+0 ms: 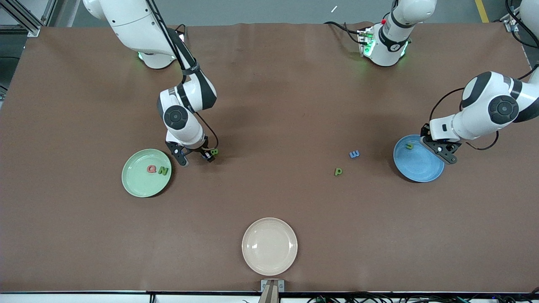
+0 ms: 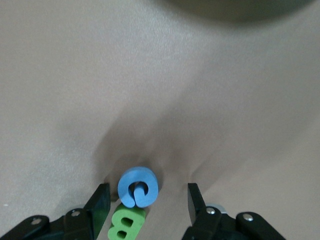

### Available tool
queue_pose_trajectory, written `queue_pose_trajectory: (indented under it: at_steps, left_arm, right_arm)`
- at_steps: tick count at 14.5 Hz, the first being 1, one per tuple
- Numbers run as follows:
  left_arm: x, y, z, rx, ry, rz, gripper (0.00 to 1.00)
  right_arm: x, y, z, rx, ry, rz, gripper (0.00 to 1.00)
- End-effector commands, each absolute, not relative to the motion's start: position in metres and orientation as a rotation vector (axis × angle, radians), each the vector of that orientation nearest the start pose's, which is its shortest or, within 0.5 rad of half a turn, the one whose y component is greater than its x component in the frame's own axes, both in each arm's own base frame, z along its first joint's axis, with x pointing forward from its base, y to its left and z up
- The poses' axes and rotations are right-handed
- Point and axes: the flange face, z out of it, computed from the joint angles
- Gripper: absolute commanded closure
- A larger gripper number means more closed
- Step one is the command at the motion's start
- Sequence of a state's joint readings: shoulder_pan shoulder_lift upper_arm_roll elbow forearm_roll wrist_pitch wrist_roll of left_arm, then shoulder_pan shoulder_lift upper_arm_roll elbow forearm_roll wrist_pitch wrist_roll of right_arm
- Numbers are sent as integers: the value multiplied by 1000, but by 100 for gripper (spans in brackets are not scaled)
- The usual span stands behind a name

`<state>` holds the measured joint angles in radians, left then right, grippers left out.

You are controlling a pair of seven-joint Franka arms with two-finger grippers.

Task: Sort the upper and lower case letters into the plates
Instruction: 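Grasp the blue C with the right gripper while the left gripper carries x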

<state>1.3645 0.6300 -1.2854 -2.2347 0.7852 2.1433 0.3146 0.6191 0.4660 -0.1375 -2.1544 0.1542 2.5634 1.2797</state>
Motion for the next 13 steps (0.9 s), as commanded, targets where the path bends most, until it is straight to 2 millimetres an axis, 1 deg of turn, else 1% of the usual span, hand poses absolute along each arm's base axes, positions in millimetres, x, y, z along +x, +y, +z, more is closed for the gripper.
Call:
queue_pose_trajectory:
  at_steps: [1,3,4,7,10,11,12,13]
  left_arm:
    - [515,69,252,-2888,1174,131,83]
    - [517,67,252,-2858,1185,122,83]
    - [516,71,246,-2851,1189,117,83]
    - [515,82,222,-2865,1199,88,83]
    - [516,83,206,-2867,1197,86,83]
    - [517,79,203,-2870,1196,83,83]
    - [516,76,199,-2879,1175,84,83]
    - [516,74,197,-2882,1166,84,83]
  right_arm:
    - [495,247,186,-2844,1377,68,34]
    - [494,247,185,-2845,1375,71,39]
    - [494,247,185,-2844,1378,70,44]
    - [495,247,186,-2843,1380,71,65]
    - [495,247,186,-2842,1379,69,88]
    - [495,247,186,-2843,1380,71,96]
    - [496,247,187,-2840,1381,68,99]
    - [498,243,189,-2835,1386,65,100]
